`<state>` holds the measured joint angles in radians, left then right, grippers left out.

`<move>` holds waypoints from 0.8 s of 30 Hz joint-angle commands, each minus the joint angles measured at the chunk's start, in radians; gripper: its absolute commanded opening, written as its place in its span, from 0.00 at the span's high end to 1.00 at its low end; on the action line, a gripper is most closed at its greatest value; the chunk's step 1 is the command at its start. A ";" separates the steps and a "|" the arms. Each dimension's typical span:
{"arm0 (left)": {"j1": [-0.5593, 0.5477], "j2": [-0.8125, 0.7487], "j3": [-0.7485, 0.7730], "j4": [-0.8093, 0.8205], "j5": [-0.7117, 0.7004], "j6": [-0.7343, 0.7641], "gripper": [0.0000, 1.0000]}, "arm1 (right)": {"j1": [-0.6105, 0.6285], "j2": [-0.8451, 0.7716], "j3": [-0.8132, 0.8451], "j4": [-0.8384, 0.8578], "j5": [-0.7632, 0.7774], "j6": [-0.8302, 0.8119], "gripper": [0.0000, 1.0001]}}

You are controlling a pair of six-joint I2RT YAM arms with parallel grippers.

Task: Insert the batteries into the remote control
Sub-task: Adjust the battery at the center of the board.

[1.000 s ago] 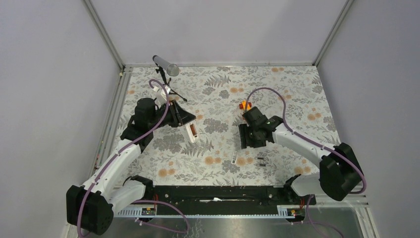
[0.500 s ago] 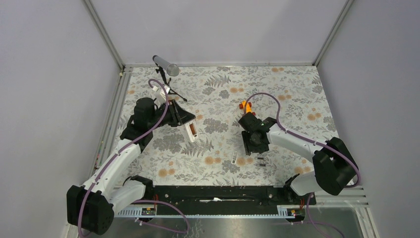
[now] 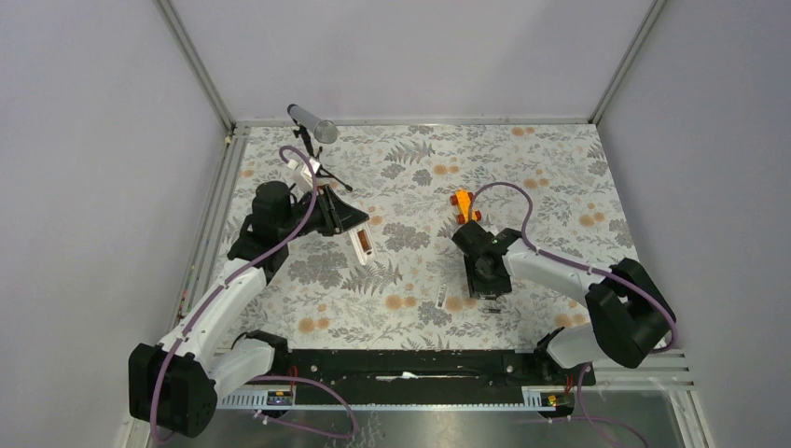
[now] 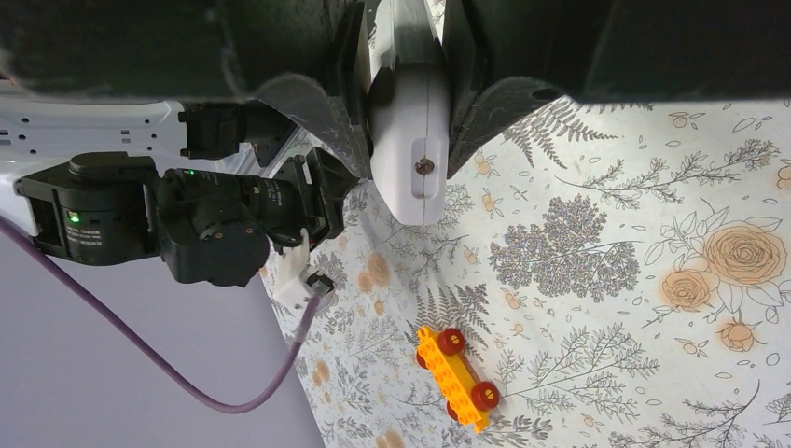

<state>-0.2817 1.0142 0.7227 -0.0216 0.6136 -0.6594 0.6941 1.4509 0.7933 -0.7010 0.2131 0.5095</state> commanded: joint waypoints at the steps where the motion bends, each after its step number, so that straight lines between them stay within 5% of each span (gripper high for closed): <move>1: 0.010 0.001 0.014 0.084 0.035 -0.009 1.00 | -0.003 -0.099 -0.028 -0.001 0.048 0.086 0.47; 10: 0.016 -0.006 0.002 0.099 0.042 -0.018 1.00 | -0.041 -0.237 -0.148 0.054 -0.035 0.160 0.68; 18: 0.021 -0.009 -0.001 0.112 0.054 -0.032 1.00 | -0.042 -0.215 -0.147 0.046 0.065 0.163 0.47; 24: 0.024 -0.011 -0.008 0.125 0.058 -0.047 1.00 | -0.042 -0.170 -0.145 0.066 0.038 0.152 0.65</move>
<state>-0.2653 1.0172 0.7174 0.0208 0.6418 -0.6899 0.6579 1.2449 0.6449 -0.6395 0.2264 0.6571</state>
